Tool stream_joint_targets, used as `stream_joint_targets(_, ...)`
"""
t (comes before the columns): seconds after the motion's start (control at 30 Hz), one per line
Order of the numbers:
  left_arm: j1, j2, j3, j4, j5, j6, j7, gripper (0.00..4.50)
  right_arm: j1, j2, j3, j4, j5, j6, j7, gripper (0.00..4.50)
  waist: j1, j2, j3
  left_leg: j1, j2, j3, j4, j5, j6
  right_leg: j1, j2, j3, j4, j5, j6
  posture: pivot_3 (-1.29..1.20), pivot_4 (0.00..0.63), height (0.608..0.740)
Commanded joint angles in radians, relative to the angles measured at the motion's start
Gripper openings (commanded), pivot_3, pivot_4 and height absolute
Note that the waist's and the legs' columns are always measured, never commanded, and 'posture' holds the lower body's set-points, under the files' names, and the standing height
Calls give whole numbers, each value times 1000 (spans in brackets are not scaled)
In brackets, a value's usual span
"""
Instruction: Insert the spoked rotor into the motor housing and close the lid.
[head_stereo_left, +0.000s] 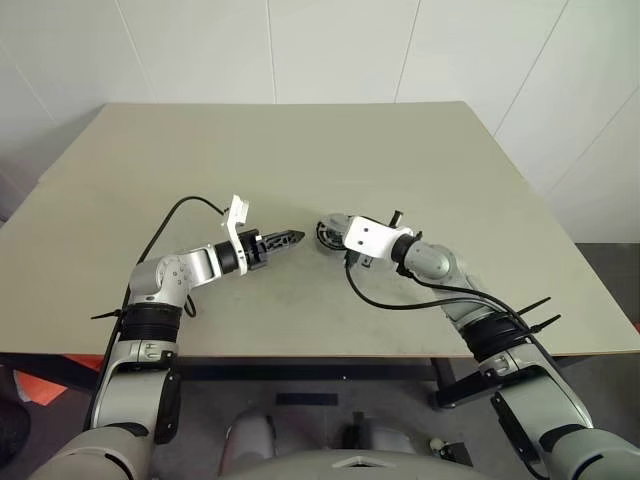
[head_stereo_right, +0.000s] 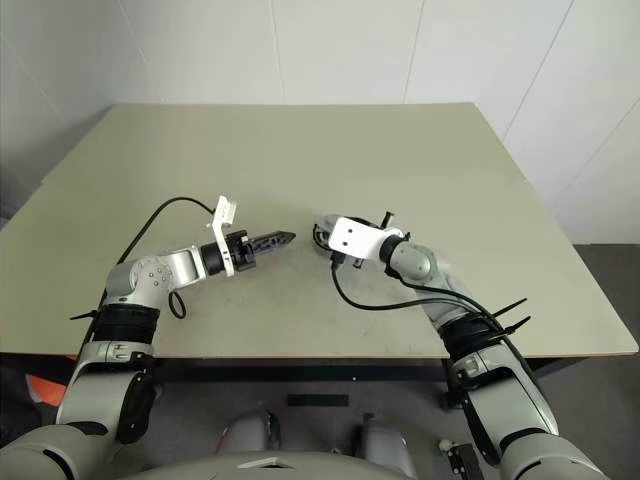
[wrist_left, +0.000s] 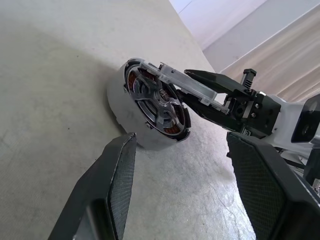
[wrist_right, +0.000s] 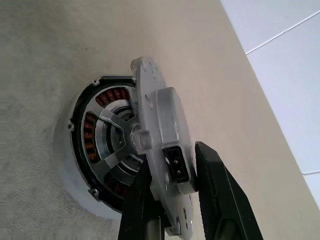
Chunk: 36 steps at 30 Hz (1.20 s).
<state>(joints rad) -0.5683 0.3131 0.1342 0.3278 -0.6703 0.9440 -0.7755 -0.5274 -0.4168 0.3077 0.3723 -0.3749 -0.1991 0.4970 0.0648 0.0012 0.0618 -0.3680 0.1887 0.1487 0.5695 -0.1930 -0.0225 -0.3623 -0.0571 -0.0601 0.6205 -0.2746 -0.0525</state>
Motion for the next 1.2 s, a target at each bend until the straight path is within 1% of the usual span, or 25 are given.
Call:
stream_joint_targets(0.03, -26, 5, 12, -7, -2, -15, -9, 3028, 20, 8, 26, -53, 18, -4, 47, 1031, 2, 0, 0, 0, 0, 0, 1, 0, 0, 0, 0, 0, 1, 0, 0, 0, 0, 740)
stream_joint_targets(0.27, -31, 4, 14, -1, 3, -16, -11, 3028, 7, 57, 12, -104, 42, 47, 59, 1031, 0, 0, 0, 1, 0, 0, 2, 0, 0, 0, 0, 1, 3, 0, 0, 0, 0, 740)
stream_joint_targets(0.43, -25, 1, 16, -10, 1, -14, -6, 3028, -28, 101, 7, -90, 30, 61, 35, 1031, -2, 0, 0, 1, 1, 0, 3, 0, 1, -1, 0, 1, 3, 0, -1, 0, 0, 740)
stream_joint_targets(0.57, -16, 1, 20, -23, -4, -9, -1, 3028, -40, 105, -9, -59, 29, 60, 18, 1031, 5, 0, 0, 0, 1, 0, 4, 0, 1, -1, 0, 1, 4, 1, -1, 0, 0, 740)
stream_joint_targets(0.67, -9, 1, 21, -31, -5, -7, 1, 3028, -35, 97, -15, -52, 50, 56, 38, 1605, 9, 0, 0, 0, 1, 0, 6, 0, 1, 1, 0, 1, 4, 1, -1, 0, 0, 740)
stream_joint_targets(0.83, -6, -1, 23, -34, -4, -3, 4, 3028, -31, 88, -6, -35, 44, 89, 58, 3287, 10, 0, 0, -1, 1, 0, 8, 0, 1, 1, -1, 1, 4, 1, 0, 0, 0, 740)
stream_joint_targets(1.0, -10, -1, 23, -28, -2, -4, 3, 3028, -11, 90, -8, -49, 82, 106, 104, 3287, 10, 0, 0, -1, 1, 0, 8, 0, 1, 1, 0, 1, 4, 1, 0, 0, 0, 740)
stream_joint_targets(1.1, -10, -1, 22, -29, -2, -3, 3, 3028, 2, 116, -33, -89, 157, 173, 145, 3287, 11, 0, 0, -1, 1, 0, 8, 0, 1, 1, 0, 1, 4, 1, 0, 0, 0, 740)
stream_joint_targets(1.2, -12, 1, 21, -19, 2, -6, 2, 3028, -2, 151, -73, -154, 269, 282, 205, 3287, 11, 0, 0, -1, 1, 0, 8, 0, 2, 1, 0, 1, 4, 1, 0, 0, 0, 740)
